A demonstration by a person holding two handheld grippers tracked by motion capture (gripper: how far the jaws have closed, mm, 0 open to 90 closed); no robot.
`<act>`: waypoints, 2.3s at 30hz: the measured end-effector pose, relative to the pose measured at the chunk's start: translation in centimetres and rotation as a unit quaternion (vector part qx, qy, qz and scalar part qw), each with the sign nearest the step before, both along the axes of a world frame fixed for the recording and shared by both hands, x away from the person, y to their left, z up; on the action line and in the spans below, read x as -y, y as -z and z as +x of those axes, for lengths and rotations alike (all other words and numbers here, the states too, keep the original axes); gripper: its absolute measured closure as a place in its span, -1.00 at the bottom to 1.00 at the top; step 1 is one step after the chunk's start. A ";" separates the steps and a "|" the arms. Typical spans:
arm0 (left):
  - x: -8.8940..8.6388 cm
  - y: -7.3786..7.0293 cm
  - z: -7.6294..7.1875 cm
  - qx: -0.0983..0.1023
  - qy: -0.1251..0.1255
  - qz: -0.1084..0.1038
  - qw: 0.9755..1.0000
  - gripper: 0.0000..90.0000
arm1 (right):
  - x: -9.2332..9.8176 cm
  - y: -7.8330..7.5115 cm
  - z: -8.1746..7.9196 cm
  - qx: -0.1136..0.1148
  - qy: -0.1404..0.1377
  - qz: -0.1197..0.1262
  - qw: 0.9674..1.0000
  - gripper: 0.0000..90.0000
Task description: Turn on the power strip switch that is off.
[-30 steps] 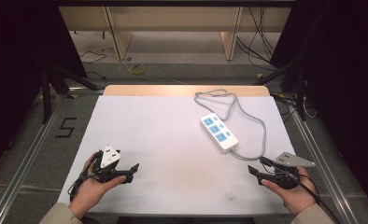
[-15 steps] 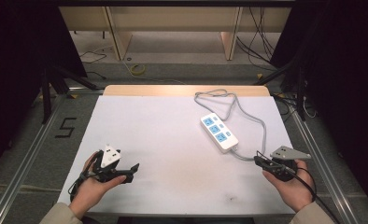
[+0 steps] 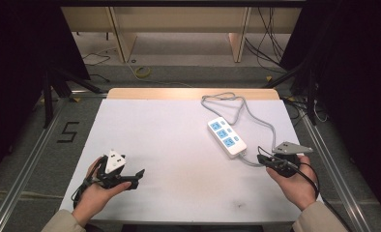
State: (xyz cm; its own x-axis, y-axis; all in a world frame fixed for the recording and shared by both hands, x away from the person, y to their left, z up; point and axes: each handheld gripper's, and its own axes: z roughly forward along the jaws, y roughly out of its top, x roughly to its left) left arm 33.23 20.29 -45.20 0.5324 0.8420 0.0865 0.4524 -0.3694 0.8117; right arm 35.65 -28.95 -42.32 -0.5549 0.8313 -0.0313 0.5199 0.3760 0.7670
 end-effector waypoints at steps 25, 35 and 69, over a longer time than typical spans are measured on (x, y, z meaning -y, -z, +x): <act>0.1 0.0 0.1 0.001 0.003 0.006 1.000 -0.65 | -2.3 -2.1 5.2 -0.020 -0.007 -0.022 1.000 1.00; 0.2 0.0 0.3 0.002 0.005 0.009 1.000 -0.65 | -3.0 -2.2 6.8 -0.031 -0.004 -0.031 0.999 1.00; 0.4 0.0 0.3 0.004 0.010 0.011 1.000 -0.65 | -5.1 -2.1 11.3 -0.075 -0.001 -0.062 0.995 1.00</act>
State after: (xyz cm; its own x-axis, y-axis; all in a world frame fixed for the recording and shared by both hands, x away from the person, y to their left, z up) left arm 33.55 19.84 -45.19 0.5482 0.8292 0.1090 0.4381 -0.3956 0.8072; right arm 46.98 -23.84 -40.22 -0.5625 0.8252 -0.0508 0.6243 0.4642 0.6283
